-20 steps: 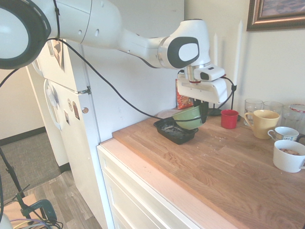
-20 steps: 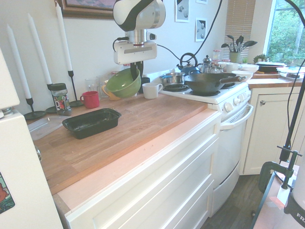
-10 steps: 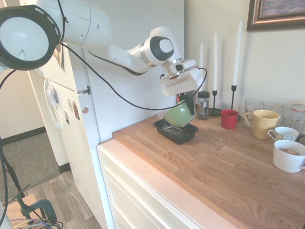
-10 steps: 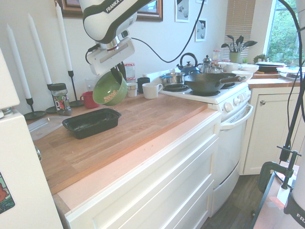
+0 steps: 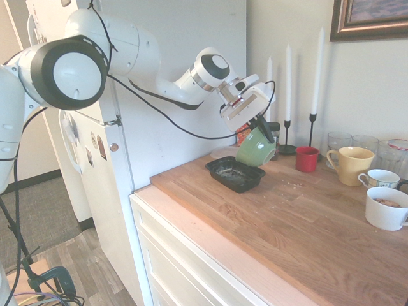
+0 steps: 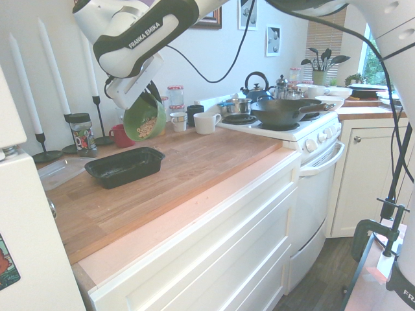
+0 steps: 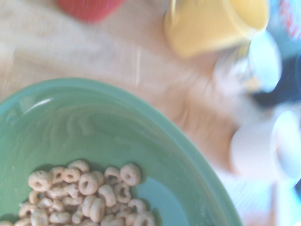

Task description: Pour the cereal into the box

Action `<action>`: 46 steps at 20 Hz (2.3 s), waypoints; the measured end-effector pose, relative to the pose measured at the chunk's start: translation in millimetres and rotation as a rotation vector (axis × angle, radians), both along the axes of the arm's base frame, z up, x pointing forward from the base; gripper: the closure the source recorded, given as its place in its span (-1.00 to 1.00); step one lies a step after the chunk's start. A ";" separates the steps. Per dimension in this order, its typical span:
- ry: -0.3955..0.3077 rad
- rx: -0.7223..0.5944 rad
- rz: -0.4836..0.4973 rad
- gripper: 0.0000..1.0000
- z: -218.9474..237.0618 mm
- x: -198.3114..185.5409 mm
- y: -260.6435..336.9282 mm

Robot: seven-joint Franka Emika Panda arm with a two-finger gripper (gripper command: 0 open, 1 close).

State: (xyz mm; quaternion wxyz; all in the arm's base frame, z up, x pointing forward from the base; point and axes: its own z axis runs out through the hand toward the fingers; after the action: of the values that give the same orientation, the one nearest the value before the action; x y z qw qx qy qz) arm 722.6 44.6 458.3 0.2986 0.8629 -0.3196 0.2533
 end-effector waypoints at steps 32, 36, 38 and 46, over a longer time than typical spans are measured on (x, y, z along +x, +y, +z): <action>-0.199 -0.517 0.276 1.00 -19.4 -4.2 76.2; -0.215 -0.512 0.285 1.00 -9.5 -7.7 86.3; -0.219 -0.521 0.289 1.00 -6.4 -9.8 89.0; -0.194 -0.612 0.291 1.00 -32.0 -34.4 104.8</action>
State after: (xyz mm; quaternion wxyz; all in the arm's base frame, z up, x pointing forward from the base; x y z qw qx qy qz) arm 688.2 149.4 426.4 0.4723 0.7418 -0.1294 0.4582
